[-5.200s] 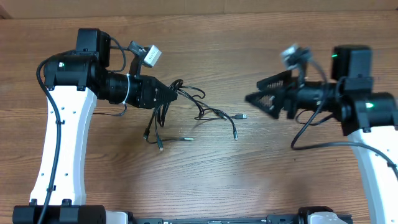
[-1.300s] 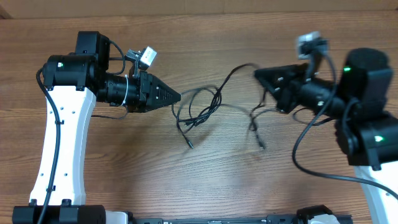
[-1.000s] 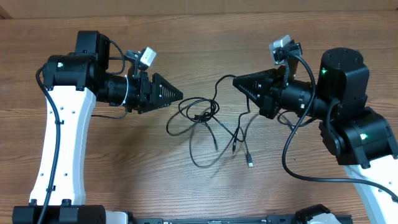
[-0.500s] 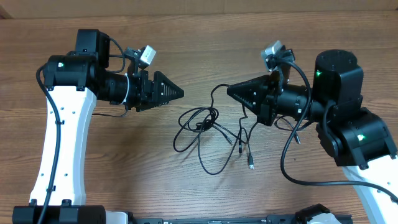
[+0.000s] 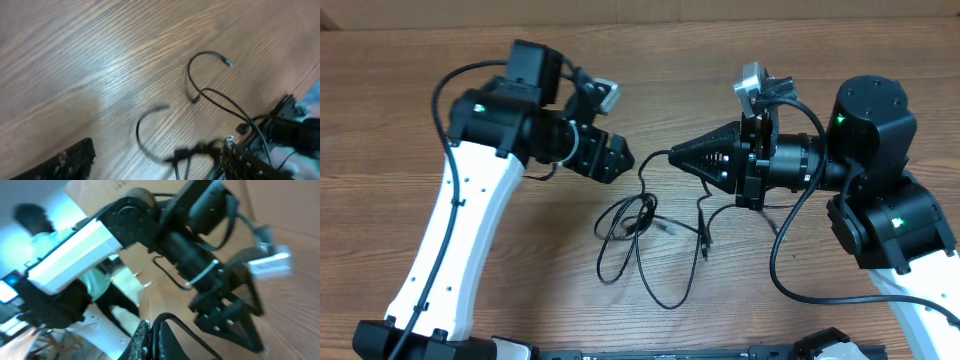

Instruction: Untangle cables

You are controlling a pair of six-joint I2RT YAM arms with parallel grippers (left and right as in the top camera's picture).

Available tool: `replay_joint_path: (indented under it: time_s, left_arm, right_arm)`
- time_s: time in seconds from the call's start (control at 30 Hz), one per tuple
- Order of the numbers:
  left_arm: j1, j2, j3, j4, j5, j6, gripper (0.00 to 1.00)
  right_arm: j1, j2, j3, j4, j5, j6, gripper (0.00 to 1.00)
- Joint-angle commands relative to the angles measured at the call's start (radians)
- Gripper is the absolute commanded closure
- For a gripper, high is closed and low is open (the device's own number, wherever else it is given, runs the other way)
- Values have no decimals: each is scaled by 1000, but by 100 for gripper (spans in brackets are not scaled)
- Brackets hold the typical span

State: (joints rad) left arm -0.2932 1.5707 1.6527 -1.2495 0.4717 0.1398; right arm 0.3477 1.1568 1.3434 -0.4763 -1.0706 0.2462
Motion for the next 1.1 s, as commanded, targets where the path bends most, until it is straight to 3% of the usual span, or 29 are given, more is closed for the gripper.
replay_joint_path:
  time_s: [0.0, 0.17, 0.37, 0.57, 0.73, 1.07]
  left_arm:
    - [-40, -21, -2, 1, -34, 117, 26]
    - [-38, -21, -2, -26, -35, 219, 29]
    - [24, -21, -2, -57, -20, 250, 28]
    - [21, -21, -2, -117, 164, 404, 21]
    - [-42, -21, -2, -140, 151, 467, 21]
    - [-52, -21, -2, -140, 68, 466, 22]
  right_arm:
    - [2, -4, 5, 12, -51, 49, 96]
    - [-42, -4, 5, 11, -44, 41, 96]
    - [-119, 1, 5, 6, -42, 42, 96]
    - [-132, 27, 5, 5, -41, 42, 96]
    - [-132, 47, 5, 5, -41, 43, 96]
    - [-132, 48, 5, 98, -98, 127, 96]
